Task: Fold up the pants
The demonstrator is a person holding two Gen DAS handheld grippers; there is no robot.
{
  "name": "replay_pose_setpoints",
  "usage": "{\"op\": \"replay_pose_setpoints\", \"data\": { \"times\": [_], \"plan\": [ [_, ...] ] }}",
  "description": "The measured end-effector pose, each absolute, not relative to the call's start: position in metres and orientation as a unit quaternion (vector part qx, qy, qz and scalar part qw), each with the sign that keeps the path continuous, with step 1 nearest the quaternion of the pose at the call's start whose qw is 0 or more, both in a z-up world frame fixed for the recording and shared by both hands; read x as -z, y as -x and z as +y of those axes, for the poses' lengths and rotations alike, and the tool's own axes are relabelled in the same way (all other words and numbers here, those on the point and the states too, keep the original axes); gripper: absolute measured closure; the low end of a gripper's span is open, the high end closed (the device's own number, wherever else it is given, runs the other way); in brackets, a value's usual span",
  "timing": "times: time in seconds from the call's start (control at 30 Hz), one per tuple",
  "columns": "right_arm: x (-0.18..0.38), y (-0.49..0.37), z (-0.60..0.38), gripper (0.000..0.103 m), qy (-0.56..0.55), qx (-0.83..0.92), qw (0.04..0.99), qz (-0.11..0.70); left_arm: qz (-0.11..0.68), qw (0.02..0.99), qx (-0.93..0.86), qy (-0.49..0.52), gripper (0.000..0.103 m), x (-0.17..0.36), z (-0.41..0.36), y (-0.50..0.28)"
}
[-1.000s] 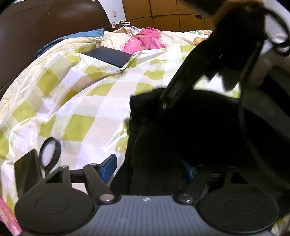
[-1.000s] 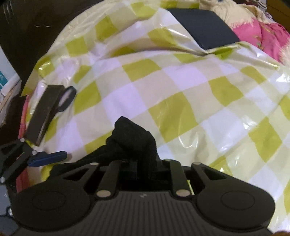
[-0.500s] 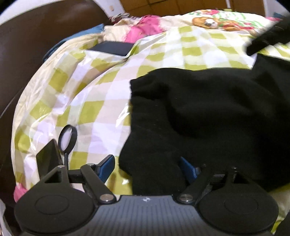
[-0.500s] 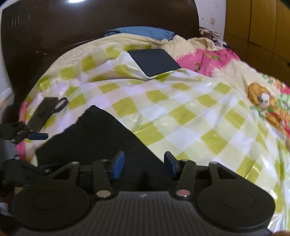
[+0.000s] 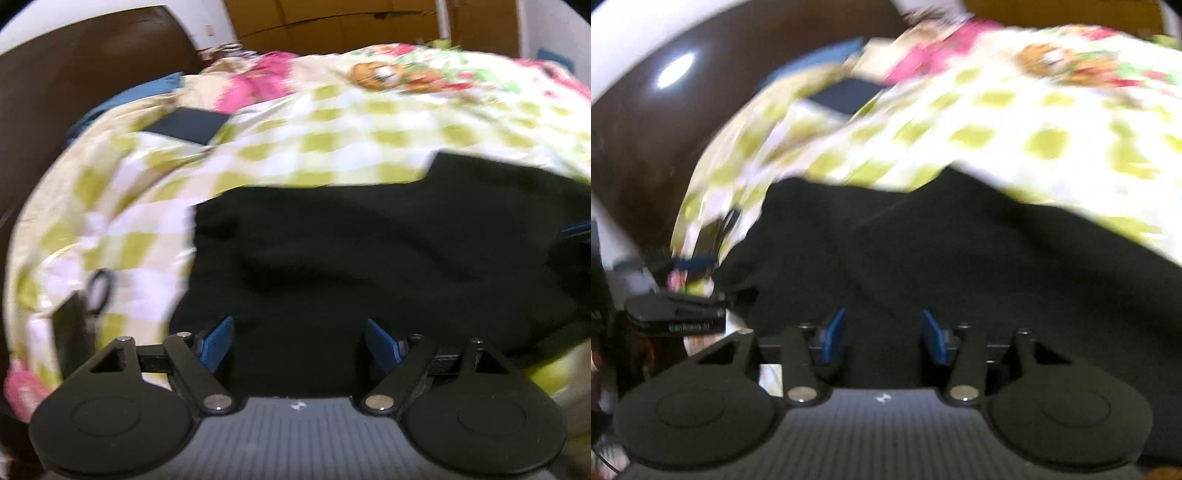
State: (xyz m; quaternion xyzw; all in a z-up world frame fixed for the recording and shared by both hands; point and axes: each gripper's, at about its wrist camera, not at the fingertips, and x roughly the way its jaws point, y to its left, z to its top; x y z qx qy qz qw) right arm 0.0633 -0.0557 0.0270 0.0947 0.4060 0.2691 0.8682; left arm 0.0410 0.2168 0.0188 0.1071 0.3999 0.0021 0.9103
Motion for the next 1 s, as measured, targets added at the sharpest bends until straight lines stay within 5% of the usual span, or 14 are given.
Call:
{"op": "replay_pose_setpoints", "data": {
  "times": [0.4, 0.9, 1.0],
  "plan": [
    [0.0, 0.065, -0.353, 0.05, -0.368, 0.103, 0.869, 0.313, 0.386, 0.884, 0.205, -0.167, 0.011, -0.01, -0.01, -0.06],
    [0.041, 0.042, -0.4, 0.05, -0.504, 0.075, 0.82, 0.259, 0.368, 0.847, 0.279, -0.265, 0.011, 0.004, -0.096, -0.043],
    [0.037, 0.038, -0.397, 0.063, -0.507, 0.058, 0.823, 0.251, 0.35, 0.841, 0.286, -0.296, 0.011, 0.006, -0.099, -0.034]
  ]
}}
